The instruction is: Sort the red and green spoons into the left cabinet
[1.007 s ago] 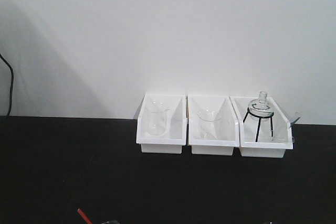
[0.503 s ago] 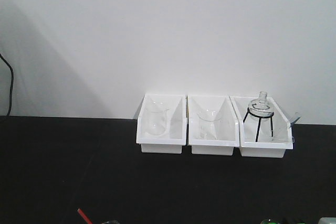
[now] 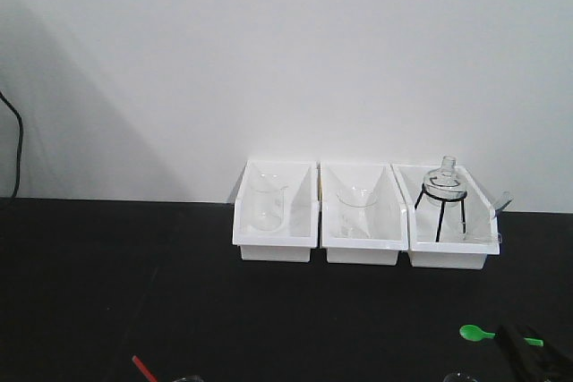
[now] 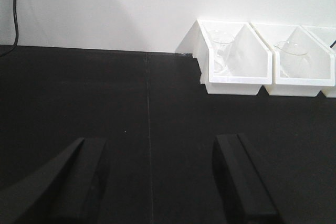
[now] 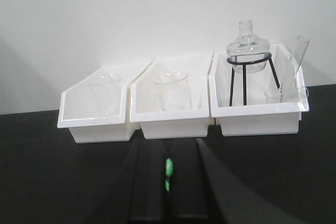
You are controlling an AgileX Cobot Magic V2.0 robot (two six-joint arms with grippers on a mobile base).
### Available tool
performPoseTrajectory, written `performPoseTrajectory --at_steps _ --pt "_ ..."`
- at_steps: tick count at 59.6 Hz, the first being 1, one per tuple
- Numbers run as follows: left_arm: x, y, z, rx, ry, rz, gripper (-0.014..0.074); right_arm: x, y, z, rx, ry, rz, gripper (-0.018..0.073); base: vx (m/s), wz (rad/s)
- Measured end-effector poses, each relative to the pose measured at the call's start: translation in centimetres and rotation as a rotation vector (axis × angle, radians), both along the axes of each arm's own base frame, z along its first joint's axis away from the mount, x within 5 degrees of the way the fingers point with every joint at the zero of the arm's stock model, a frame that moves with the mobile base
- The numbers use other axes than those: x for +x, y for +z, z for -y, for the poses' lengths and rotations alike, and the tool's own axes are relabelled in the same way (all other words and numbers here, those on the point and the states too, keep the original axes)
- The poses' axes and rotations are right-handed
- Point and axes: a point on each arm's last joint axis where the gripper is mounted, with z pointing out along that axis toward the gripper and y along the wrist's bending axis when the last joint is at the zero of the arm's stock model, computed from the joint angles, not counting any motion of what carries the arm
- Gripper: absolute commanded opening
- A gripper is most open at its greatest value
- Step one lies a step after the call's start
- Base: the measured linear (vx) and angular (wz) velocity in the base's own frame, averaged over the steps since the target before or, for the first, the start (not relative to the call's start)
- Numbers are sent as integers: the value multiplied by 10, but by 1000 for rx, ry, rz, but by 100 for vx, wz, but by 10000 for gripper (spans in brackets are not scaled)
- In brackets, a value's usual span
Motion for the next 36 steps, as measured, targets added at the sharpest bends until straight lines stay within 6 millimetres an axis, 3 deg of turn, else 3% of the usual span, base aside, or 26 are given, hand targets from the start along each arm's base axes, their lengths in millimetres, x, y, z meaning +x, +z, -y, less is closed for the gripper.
performPoseTrajectory --at_steps 16,28,36 --pt "-1 -4 0 5 -4 -42 544 -23 21 3 -33 8 -53 -4 0 0" --pt "-2 -6 0 34 -15 -60 544 -40 35 6 -131 8 -255 -4 0 0" --pt "-3 -9 1 70 -33 -92 538 -52 65 12 -151 -25 -327 -4 0 0"
